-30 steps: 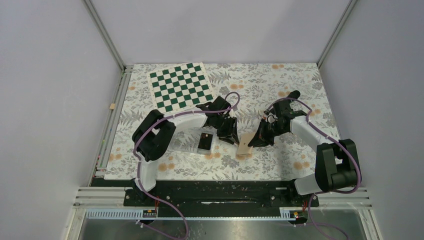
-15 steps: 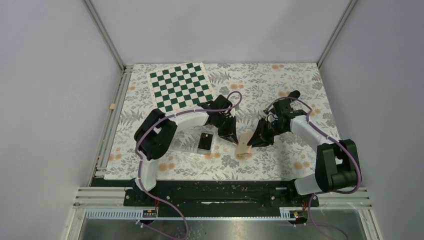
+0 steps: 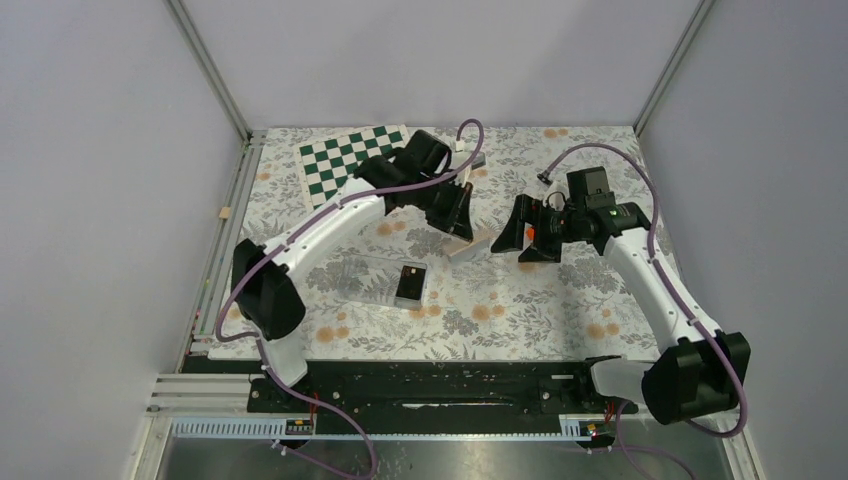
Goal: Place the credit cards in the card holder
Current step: Open the card holder at the center of the board.
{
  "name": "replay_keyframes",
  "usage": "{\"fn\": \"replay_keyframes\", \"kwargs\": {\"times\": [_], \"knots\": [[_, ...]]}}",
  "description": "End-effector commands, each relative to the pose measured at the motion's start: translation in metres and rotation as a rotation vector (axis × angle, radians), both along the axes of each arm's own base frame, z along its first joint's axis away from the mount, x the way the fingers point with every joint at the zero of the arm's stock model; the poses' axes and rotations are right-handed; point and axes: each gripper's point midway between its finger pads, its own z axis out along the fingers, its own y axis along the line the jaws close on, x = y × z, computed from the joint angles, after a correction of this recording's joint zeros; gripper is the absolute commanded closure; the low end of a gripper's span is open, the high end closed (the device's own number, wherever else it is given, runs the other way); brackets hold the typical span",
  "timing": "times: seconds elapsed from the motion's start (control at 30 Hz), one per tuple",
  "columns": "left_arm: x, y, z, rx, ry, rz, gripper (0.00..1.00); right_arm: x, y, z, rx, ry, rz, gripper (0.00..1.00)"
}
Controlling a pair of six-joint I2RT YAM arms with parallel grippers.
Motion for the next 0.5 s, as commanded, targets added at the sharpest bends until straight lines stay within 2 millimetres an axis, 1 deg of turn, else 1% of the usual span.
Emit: {"fn": "replay_keyframes", "kwargs": {"times": [0.0, 0.07, 0.2, 0.3, 0.37, 0.47], "knots": [[-0.02, 0.026, 0.035, 0.033, -0.102, -0.11, 1.0, -0.006, 0.0, 0.023, 0.002, -0.097, 0.059, 0.04], [-0.024, 0.032, 0.046, 0.035, -0.134, -0.132, 1.0, -0.008, 0.003, 0.034, 0.024, -0.146, 0.092, 0.01], [-0.033, 0.044, 0.07, 0.025, -0.206, -0.168, 1.0, -0.009, 0.007, 0.056, 0.061, -0.27, 0.146, 0.0], [-0.041, 0.051, 0.087, 0.01, -0.254, -0.198, 1.0, -0.008, 0.005, 0.071, 0.056, -0.376, 0.17, 0.01], [-0.046, 0.055, 0.096, -0.003, -0.273, -0.217, 1.0, -0.006, 0.008, 0.08, 0.08, -0.41, 0.172, 0.01], [-0.056, 0.057, 0.101, -0.02, -0.264, -0.253, 1.0, -0.007, 0.016, 0.094, 0.157, -0.468, 0.175, 0.0]]}}
